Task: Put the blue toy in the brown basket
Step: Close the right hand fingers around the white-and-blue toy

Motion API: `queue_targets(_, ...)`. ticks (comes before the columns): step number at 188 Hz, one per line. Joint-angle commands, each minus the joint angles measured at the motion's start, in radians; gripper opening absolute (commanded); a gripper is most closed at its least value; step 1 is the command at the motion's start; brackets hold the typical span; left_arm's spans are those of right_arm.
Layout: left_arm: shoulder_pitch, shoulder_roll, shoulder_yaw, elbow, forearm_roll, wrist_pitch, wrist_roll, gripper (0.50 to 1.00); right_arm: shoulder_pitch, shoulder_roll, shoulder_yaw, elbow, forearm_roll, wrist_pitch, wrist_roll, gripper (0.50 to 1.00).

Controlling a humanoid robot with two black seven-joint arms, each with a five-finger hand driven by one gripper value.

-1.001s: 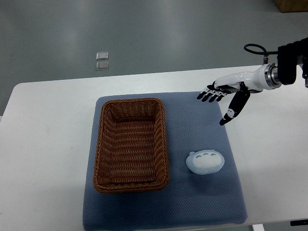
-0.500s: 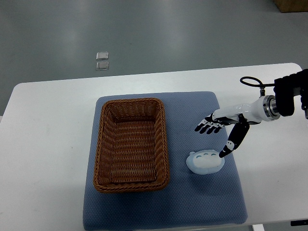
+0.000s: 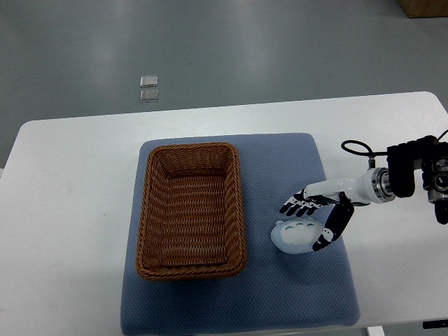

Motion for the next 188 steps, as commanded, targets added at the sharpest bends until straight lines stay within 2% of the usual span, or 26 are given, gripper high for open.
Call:
queue_targets(1,0.000,0.000,0.000,0.001,0.000,0.000,0.000,1.000,-0.005,0.006,0.000,-0.002,-0.012,-0.004,0.006,0.909)
queue_targets(71,0.000,0.000,0.000,0.001,0.000,0.000,0.000,1.000,-0.043,0.039,0.002,-0.029,-0.068,-0.030,0.027,0.901)
queue_targets(87,0.000,0.000,0.000,0.001,0.000,0.000,0.000,1.000,-0.046,0.041,0.002,-0.036,-0.070,-0.039,0.033,0.883)
queue_targets(116,0.000,0.000,0.000,0.001,0.000,0.000,0.000,1.000,-0.051,0.047,0.002,-0.038,-0.110,-0.044,0.055,0.776)
queue_targets(131,0.000,0.000,0.000,0.001,0.000,0.000,0.000,1.000,-0.063,0.049,0.002,-0.044,-0.125,-0.044,0.065,0.689)
queue_targets(164,0.000,0.000,0.002,0.001,0.000,0.000,0.000,1.000,-0.083,0.047,0.002,-0.044,-0.162,-0.044,0.101,0.607)
queue_targets(188,0.000,0.000,0.002,0.003,0.000,0.000,-0.001,1.000,-0.075,0.035,0.012,-0.044,-0.160,-0.038,0.105,0.504)
